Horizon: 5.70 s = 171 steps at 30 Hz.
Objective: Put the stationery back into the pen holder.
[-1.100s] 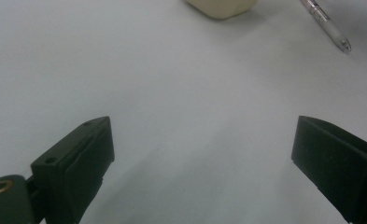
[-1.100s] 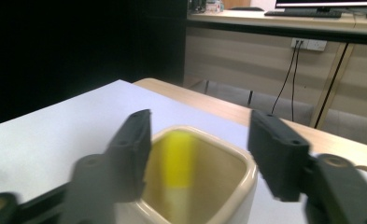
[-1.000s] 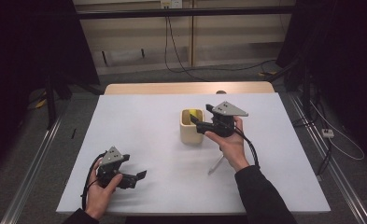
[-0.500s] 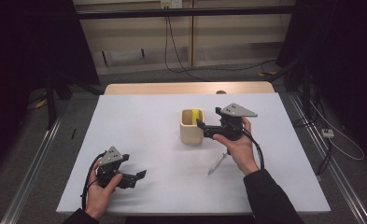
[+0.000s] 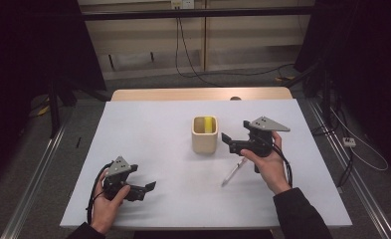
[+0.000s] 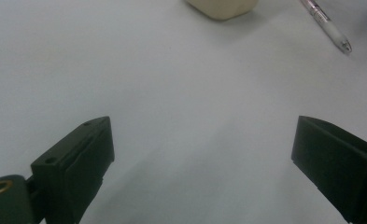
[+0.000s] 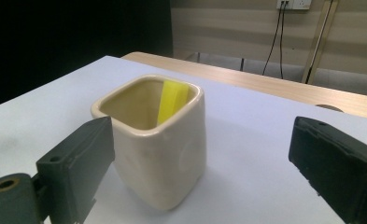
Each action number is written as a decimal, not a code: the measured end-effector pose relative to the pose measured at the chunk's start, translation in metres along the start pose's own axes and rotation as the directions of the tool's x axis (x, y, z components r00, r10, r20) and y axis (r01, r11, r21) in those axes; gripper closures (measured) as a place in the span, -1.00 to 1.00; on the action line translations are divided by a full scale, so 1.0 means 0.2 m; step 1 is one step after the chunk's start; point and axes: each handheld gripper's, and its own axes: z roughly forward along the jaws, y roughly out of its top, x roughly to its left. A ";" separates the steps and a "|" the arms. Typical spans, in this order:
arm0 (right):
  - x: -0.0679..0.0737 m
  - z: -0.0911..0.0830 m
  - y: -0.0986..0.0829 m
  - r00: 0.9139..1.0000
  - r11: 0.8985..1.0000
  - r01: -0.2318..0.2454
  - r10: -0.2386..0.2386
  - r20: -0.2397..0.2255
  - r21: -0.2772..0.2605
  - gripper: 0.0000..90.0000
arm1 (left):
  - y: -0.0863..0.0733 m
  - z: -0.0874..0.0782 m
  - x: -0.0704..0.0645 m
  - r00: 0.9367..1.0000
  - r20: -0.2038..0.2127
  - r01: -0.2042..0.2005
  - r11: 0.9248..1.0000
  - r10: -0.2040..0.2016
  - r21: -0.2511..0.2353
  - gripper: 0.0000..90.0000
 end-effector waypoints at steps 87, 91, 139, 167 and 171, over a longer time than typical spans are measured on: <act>-0.22 0.10 -0.15 0.938 0.730 -0.279 0.067 0.341 0.624 0.26 | 0.00 0.00 0.00 1.000 0.003 -0.003 1.000 0.003 0.006 -0.86; -0.22 0.11 -0.16 0.934 0.721 -0.286 0.064 0.350 0.631 0.26 | 0.00 0.00 0.00 1.000 0.006 -0.005 1.000 0.005 0.005 -0.87; -0.20 -0.06 -0.12 0.976 0.804 -0.200 0.115 0.184 0.560 0.51 | 0.00 -0.02 0.00 1.000 -0.029 -0.011 1.000 0.010 -0.015 -0.87; 0.01 -0.09 -0.15 0.992 0.815 0.004 0.069 -0.104 0.580 0.51 | 0.06 0.01 -0.09 0.982 -0.034 -0.186 0.982 0.186 -0.006 -0.87; 0.04 -0.08 -0.15 0.990 0.816 0.024 0.062 -0.129 0.577 0.51 | 0.09 0.03 -0.13 0.971 -0.032 -0.238 0.970 0.236 -0.045 -0.88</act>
